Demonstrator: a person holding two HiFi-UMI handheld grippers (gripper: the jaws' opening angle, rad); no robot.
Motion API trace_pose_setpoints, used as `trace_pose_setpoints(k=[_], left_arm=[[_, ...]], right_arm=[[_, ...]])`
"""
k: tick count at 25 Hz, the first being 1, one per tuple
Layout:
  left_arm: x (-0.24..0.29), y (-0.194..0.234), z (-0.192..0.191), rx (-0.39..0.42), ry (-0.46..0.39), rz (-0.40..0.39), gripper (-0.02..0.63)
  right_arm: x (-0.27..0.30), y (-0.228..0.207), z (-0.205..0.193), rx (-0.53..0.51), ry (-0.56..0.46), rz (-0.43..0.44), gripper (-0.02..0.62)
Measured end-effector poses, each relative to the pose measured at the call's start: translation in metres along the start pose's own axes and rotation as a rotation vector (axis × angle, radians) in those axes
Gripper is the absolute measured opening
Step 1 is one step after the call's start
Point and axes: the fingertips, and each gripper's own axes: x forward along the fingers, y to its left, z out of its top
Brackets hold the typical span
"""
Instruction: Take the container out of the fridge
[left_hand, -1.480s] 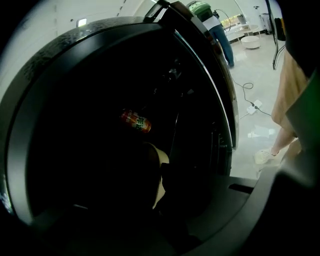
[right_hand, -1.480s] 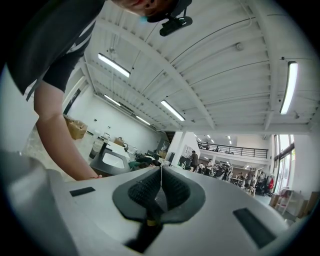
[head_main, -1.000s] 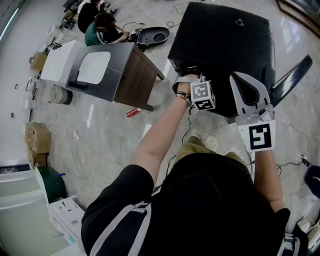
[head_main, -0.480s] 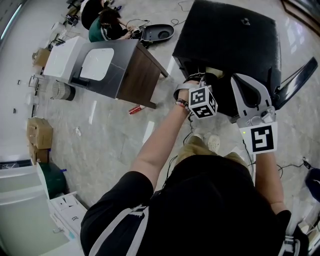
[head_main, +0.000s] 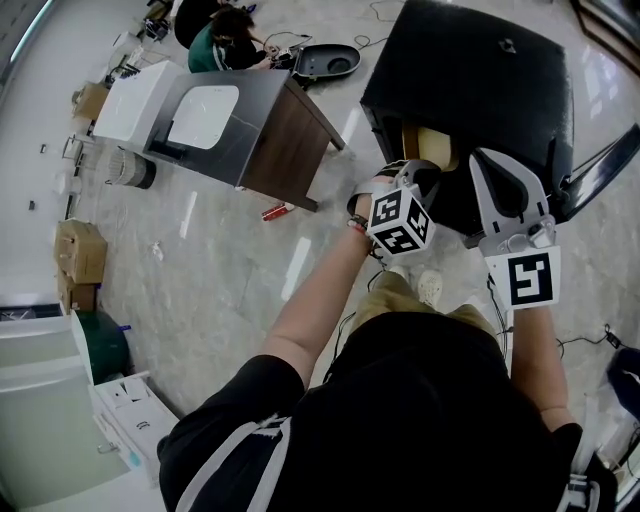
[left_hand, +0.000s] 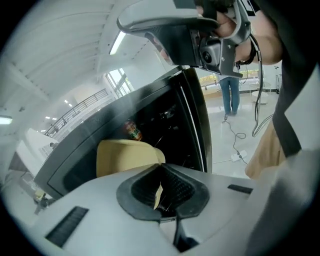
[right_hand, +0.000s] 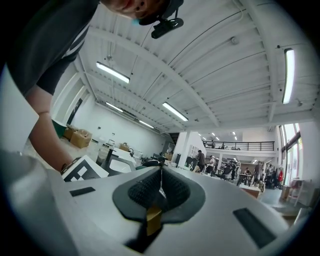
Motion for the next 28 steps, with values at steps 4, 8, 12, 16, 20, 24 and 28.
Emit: trace_pose_setpoints(k=[4,8,12,16,20,24,28], left_arm=[[-0.019,-0.010,0.004,-0.045,-0.035,0.000,0.026],[-0.036,-0.018,0.004,-0.076,-0.067,-0.007,0.026],[-0.059,-0.024,-0.001,-0.111,-0.097,-0.019,0.026],[-0.082,-0.031,-0.010,-0.124,-0.128,-0.043,0.026],[-0.117,-0.038,-0.014,-0.116,-0.175,-0.056,0.026],[-0.161,-0.041,-0.009,-0.125,-0.253,-0.060,0.026],[-0.198,-0.035,-0.004,-0.133,-0.322,-0.035,0.026]], right_arm=[[0.001,0.007,-0.002,0.012,0.010,0.008,0.037],[0.003,0.015,-0.007,0.013,0.014,0.008,0.037],[0.006,0.027,0.000,0.006,0.017,-0.007,0.037],[0.008,0.045,0.006,-0.003,0.031,-0.038,0.037],[0.005,0.070,0.022,0.006,0.044,-0.069,0.037],[-0.001,0.101,0.041,0.014,0.040,-0.095,0.037],[-0.007,0.128,0.051,0.004,0.043,-0.123,0.037]])
